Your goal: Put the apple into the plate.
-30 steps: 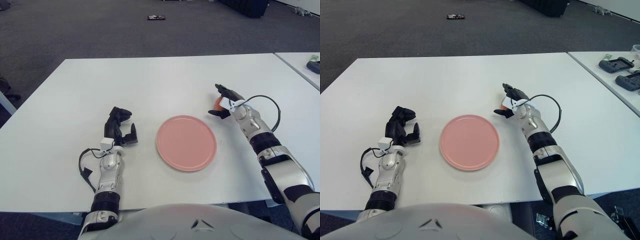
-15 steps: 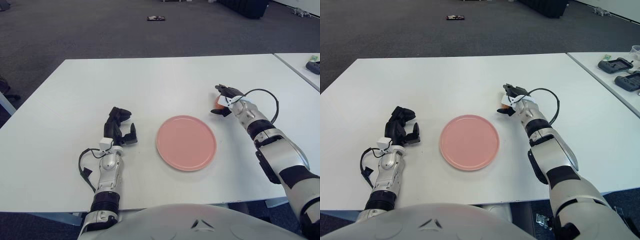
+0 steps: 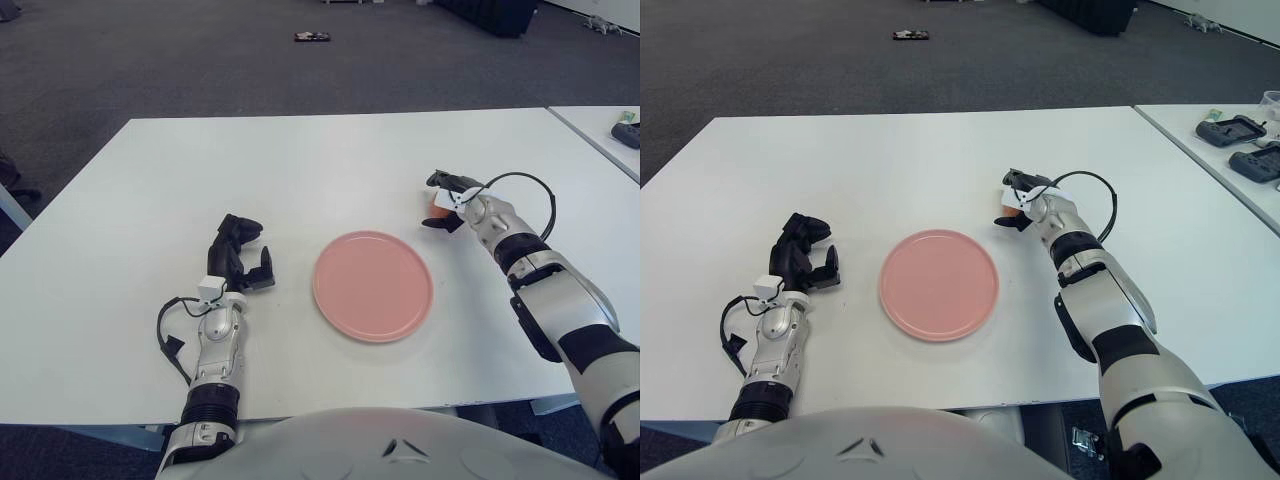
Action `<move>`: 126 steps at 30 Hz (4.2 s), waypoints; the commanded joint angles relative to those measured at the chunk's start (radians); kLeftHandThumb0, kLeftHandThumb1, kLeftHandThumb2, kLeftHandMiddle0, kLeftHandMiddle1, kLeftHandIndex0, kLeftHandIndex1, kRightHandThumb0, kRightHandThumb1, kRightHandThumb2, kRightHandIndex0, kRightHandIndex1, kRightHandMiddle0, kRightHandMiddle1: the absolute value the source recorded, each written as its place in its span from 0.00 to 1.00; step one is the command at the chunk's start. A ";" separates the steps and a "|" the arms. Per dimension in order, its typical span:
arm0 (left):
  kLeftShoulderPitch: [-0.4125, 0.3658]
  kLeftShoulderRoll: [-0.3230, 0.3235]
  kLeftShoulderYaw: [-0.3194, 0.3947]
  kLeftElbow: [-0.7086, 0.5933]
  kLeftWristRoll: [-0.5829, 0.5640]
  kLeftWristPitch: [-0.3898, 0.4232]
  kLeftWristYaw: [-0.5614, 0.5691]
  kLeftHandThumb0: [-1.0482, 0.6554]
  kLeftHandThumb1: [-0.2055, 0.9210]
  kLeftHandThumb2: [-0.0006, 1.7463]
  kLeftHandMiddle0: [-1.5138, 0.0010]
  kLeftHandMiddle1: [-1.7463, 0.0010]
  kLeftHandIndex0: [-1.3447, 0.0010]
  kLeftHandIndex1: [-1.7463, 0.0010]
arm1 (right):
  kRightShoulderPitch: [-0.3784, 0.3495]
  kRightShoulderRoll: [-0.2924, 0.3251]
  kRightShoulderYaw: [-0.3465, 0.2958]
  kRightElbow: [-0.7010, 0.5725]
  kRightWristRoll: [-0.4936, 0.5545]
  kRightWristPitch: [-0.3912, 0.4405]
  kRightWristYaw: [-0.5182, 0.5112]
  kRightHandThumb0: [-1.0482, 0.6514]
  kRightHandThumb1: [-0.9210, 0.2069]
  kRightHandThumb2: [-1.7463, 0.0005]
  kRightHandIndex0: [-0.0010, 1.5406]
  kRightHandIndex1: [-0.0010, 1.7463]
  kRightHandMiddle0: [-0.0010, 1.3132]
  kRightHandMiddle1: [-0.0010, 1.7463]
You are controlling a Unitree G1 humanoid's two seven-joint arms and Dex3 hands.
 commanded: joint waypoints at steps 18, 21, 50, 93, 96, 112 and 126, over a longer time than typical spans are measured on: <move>0.031 -0.003 0.008 0.046 -0.022 0.024 -0.015 0.61 0.22 0.93 0.43 0.04 0.58 0.00 | 0.050 -0.028 -0.007 -0.018 0.021 0.025 0.070 0.32 0.62 0.25 0.00 0.78 0.00 0.93; 0.031 -0.003 0.008 0.044 -0.022 0.029 -0.016 0.61 0.22 0.93 0.43 0.04 0.57 0.00 | 0.053 -0.038 -0.013 -0.033 0.025 0.029 0.085 0.33 0.61 0.24 0.01 0.83 0.03 0.98; 0.027 -0.002 0.010 0.040 -0.012 0.044 0.011 0.61 0.19 0.95 0.44 0.02 0.55 0.00 | 0.183 -0.039 -0.153 -0.306 0.061 0.138 -0.221 0.61 0.84 0.05 0.57 0.94 0.51 1.00; 0.027 -0.004 0.016 0.035 -0.021 0.052 0.006 0.61 0.19 0.96 0.44 0.00 0.55 0.00 | 0.426 0.021 -0.371 -0.768 0.199 -0.068 -0.478 0.62 0.91 0.00 0.63 0.93 0.53 1.00; 0.027 -0.004 0.016 0.034 -0.024 0.052 0.002 0.61 0.19 0.96 0.44 0.01 0.55 0.00 | 0.459 0.028 -0.375 -0.855 0.207 -0.058 -0.449 0.62 0.90 0.00 0.62 0.94 0.53 1.00; 0.027 -0.001 0.011 0.026 0.001 0.064 0.019 0.61 0.17 0.97 0.43 0.00 0.54 0.00 | 0.600 0.037 -0.324 -1.148 0.330 -0.172 -0.145 0.62 0.89 0.00 0.61 0.96 0.52 1.00; 0.024 -0.001 0.015 0.033 -0.023 0.054 -0.012 0.61 0.18 0.97 0.44 0.00 0.54 0.00 | 0.643 0.029 -0.284 -1.213 0.401 -0.262 0.073 0.62 0.91 0.00 0.63 0.92 0.54 1.00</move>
